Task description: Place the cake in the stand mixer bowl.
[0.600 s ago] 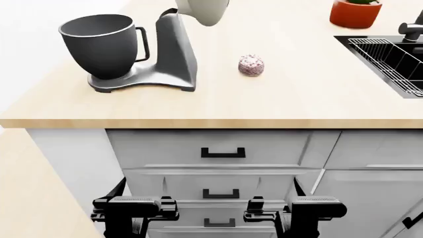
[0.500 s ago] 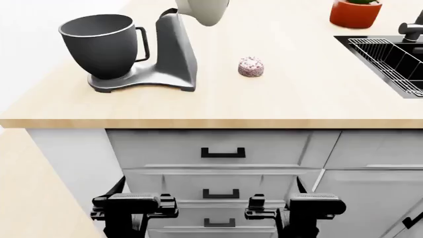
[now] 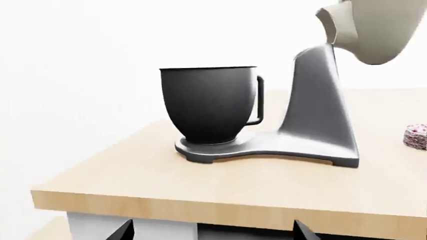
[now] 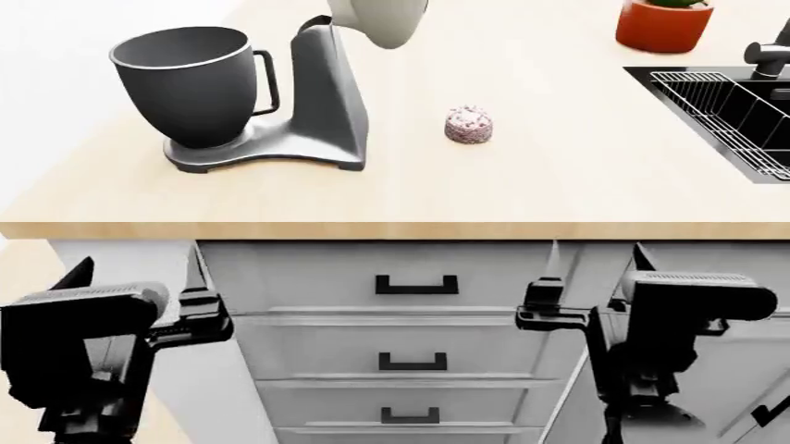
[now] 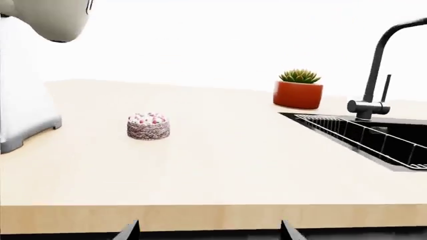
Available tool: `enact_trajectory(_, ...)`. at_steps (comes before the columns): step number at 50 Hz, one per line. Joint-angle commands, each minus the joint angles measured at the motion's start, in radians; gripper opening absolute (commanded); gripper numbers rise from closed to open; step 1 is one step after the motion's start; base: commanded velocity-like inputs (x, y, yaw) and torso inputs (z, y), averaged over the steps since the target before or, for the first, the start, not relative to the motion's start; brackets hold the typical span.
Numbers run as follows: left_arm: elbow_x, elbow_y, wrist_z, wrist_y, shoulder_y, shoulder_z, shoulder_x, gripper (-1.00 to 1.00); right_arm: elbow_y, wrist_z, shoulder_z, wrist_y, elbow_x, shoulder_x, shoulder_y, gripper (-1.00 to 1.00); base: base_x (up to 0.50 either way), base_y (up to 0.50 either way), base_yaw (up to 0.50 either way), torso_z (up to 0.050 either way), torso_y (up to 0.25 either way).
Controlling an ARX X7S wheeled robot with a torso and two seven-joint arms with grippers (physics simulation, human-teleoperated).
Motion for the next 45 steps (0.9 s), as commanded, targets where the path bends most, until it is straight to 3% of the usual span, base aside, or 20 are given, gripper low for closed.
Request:
enact_trajectory(1,-0.557,0.238,-0.465,-0.048,0.051,-0.179,-0.363,1.00,-0.188,0.007,0.046,0.185,0.026,0.048,0.069,1.00,0.00,0.00,0.00,0.000,0.000)
enact_trajectory(3,-0.651,0.237,-0.571,0.025,0.096,-0.185,-0.460,1.00,-0.204,0.007,0.058,0.201,0.034,0.049,0.072,1.00,0.00,0.00,0.00,0.000,0.000)
enact_trajectory(12,-0.759,0.237,-0.745,0.194,0.194,-0.196,-0.649,1.00,-0.317,-0.005,0.117,0.352,0.083,0.071,0.130,1.00,0.03,0.00,0.00,0.000,0.000)
enact_trajectory(25,-0.747,0.235,-0.825,0.360,0.332,-0.184,-0.755,1.00,-0.328,-0.003,0.123,0.366,0.097,0.078,0.135,1.00,0.50,0.00,0.00,0.000,0.000)
enact_trajectory(33,-0.723,0.236,-0.924,0.576,0.558,-0.246,-0.890,1.00,-0.328,0.001,0.126,0.362,0.103,0.076,0.132,1.00,0.50,0.00,0.00,0.000,0.000)
enact_trajectory(45,-0.705,0.227,-0.945,0.632,0.611,-0.244,-0.916,1.00,-0.324,-0.002,0.151,0.324,0.122,0.066,0.117,1.00,0.33,0.01,0.00,0.000,0.001)
